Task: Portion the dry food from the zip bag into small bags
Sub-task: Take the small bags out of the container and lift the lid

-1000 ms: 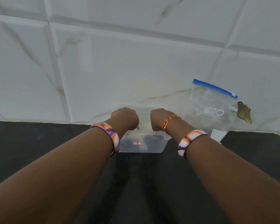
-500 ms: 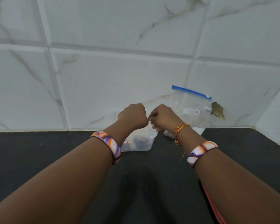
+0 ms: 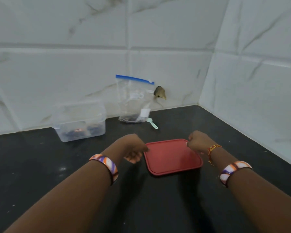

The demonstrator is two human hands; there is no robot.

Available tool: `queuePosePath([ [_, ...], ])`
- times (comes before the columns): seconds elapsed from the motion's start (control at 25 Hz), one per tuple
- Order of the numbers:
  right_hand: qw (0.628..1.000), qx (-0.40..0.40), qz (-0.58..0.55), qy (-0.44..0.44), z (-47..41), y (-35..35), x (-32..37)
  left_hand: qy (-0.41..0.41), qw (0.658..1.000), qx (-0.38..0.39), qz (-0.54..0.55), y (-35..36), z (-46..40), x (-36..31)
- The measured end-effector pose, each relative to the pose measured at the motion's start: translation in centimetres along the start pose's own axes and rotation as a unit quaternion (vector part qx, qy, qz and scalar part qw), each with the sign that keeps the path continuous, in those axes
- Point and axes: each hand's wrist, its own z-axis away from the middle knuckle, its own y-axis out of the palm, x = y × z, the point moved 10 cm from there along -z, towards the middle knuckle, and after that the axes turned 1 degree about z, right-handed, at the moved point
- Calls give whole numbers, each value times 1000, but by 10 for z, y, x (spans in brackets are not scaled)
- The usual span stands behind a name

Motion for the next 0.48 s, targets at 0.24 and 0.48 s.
queuePosePath([
  [0.24,975,24,-213,60,13,25,-57,5,981,-83,173,29,-6,-8],
  [0.48,913,-152,-373,55,21,-40,-60,73,910,-223,343,-6,17,-26],
])
